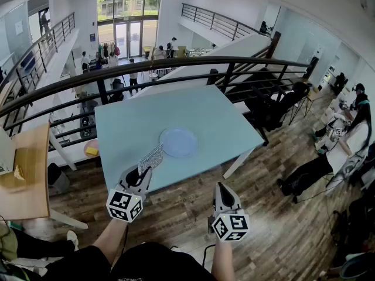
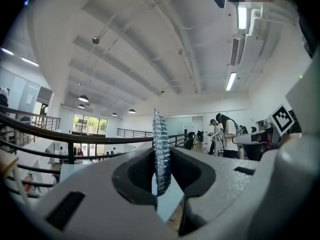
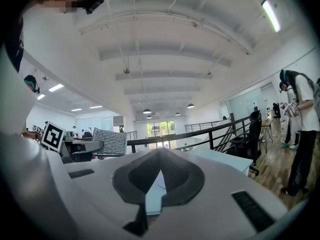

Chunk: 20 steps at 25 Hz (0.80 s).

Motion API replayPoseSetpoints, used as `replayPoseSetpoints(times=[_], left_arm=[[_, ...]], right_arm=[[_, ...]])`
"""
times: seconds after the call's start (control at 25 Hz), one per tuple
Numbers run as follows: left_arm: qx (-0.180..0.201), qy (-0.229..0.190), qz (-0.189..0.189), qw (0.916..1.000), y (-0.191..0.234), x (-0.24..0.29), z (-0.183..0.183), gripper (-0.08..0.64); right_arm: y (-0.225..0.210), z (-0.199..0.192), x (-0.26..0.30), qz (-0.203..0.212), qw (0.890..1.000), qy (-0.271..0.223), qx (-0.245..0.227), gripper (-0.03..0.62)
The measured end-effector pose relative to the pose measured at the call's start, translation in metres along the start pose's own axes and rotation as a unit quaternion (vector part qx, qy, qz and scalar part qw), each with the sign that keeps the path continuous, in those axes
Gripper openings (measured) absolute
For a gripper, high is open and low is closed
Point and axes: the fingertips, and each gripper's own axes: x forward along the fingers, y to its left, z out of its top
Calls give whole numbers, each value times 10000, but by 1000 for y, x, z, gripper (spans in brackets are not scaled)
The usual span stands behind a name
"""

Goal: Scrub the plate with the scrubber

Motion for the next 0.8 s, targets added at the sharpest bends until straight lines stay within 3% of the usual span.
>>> replayPoseSetpoints(times=[0.8], left_arm=[[30, 98, 451, 9989, -54, 10, -18, 87]], right_arm=[[-46, -11, -13, 557, 9981, 35, 249, 8]])
